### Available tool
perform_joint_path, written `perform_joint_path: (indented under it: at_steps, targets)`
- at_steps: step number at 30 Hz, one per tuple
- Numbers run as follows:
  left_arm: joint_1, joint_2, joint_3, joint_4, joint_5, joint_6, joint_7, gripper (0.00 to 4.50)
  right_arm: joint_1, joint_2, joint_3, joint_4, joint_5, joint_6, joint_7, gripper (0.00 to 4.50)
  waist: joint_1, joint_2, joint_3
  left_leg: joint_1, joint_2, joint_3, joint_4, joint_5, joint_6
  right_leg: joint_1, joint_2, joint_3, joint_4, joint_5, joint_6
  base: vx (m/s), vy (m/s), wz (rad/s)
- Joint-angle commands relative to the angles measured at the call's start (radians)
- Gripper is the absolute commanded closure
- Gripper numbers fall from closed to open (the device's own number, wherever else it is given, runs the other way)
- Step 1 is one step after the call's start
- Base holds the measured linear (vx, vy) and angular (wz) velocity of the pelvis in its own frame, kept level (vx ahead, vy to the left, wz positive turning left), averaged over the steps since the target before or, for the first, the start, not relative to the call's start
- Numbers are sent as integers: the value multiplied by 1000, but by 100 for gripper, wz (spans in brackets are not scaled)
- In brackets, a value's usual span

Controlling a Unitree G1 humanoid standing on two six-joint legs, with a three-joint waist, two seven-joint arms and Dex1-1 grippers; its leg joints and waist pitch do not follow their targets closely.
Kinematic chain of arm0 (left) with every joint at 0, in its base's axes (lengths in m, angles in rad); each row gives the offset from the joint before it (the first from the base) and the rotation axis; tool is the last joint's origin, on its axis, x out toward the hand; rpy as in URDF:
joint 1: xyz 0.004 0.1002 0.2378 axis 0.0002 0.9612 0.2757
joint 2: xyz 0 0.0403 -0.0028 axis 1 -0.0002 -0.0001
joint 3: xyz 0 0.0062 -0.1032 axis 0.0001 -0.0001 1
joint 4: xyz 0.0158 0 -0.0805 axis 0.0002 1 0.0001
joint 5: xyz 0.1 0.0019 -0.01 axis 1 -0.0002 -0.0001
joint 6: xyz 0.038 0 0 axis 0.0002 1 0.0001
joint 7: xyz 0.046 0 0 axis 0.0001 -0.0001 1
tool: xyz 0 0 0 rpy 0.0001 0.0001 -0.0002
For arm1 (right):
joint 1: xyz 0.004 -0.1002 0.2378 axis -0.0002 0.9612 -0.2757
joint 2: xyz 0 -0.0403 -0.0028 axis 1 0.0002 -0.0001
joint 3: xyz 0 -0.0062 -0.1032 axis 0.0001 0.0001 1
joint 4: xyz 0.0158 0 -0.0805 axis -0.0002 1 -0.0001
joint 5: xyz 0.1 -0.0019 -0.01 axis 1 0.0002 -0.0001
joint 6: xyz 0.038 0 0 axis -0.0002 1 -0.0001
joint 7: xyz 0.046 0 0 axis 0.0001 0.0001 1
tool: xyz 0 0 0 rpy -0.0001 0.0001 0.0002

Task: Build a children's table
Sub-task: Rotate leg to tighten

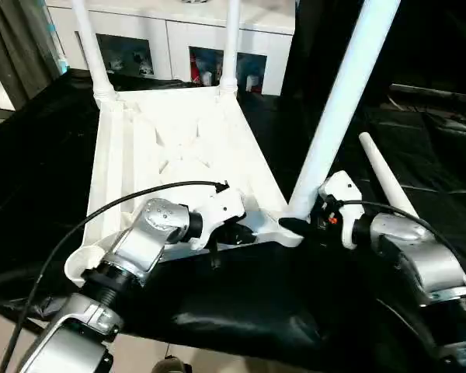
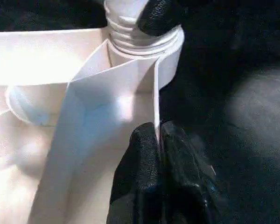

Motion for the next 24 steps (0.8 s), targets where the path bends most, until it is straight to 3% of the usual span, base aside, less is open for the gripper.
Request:
perform_joint_path:
  at_steps: [1, 5, 8, 10, 11, 14, 16, 18, 19, 21, 23, 24]
  targets:
    - [-65, -47, 41, 35, 18, 13, 115, 450, 3, 60, -26, 69, -20, 64, -143, 199, -7, -1, -71, 35, 21, -2, -78, -315, -26, 34, -22, 18, -69, -261, -203, 0, 0, 0]
    - [-140, -147, 93, 158, 31, 88, 319, 450, -32, 221, -97, 171, -33, 137, -432, 200, -22, -2, -67, 36, 15, -8, -82, -382, -68, 25, -22, 14, -83, -397, -158, -14, -1, 0]
    - [-180, -202, 101, 215, 36, 107, 401, 450, -79, 311, -147, 248, -10, 121, -559, 200, -36, -1, -68, 35, 13, -14, -84, -426, -73, 22, -24, 10, -91, -436, -135, 0, 0, 0]
    - [-199, -224, 96, 240, 43, 106, 431, 450, -106, 346, -157, 285, -5, 102, -597, 200, -44, 4, -68, 36, 13, -19, -85, -449, -73, 21, -23, 7, -96, -442, -125, 0, 0, 0]
    - [-213, -238, 94, 261, 49, 97, 444, 450, -125, 366, -160, 304, -12, 80, -613, 200, -48, 2, -68, 33, 11, -20, -86, -452, -69, 24, -22, 5, -100, -436, -117, 0, 0, 0]
    - [-221, -241, 97, 272, 52, 88, 442, 450, -132, 381, -174, 300, -5, 58, -603, 200, -47, 2, -67, 36, 10, -19, -86, -460, -59, 20, -21, 6, -103, -436, -116, 0, 0, 0]
    - [-217, -230, 92, 270, 48, 66, 414, 450, -135, 385, -191, 285, 10, 27, -580, 154, -46, 1, -69, 32, 11, -19, -87, -445, -50, 24, -22, 7, -101, -416, -120, 0, 0, 0]
    - [-213, -221, 84, 270, 47, 42, 395, 450, -141, 380, -201, 282, 19, 10, -565, 143, -46, 2, -69, 32, 12, -17, -88, -437, -44, 23, -20, 8, -98, -388, -132, 0, 0, 0]
    - [-213, -221, 84, 270, 47, 41, 395, 450, -141, 380, -201, 282, 19, 10, -565, 140, -48, 1, -69, 26, 11, -19, -89, -432, -41, 28, -21, 7, -96, -381, -133, 0, 0, 0]
    - [-204, -207, 78, 259, 42, 35, 362, 450, -142, 353, -184, 264, 21, -2, -511, 120, -53, 4, -71, 20, 12, -21, -91, -416, -41, 33, -21, 6, -92, -360, -137, 0, 0, 0]
    - [-191, -192, 72, 239, 39, 30, 329, 450, -132, 321, -164, 231, 19, -6, -452, 102, -54, 3, -72, 26, 13, -17, -88, -410, -36, 29, -20, 9, -91, -336, -150, 0, 0, 0]
    - [-178, -176, 65, 216, 35, 18, 293, 450, -114, 281, -134, 191, 16, -2, -378, 102, -52, 1, -73, 25, 13, -16, -86, -392, -28, 33, -20, 9, -89, -315, -158, 0, 0, 0]
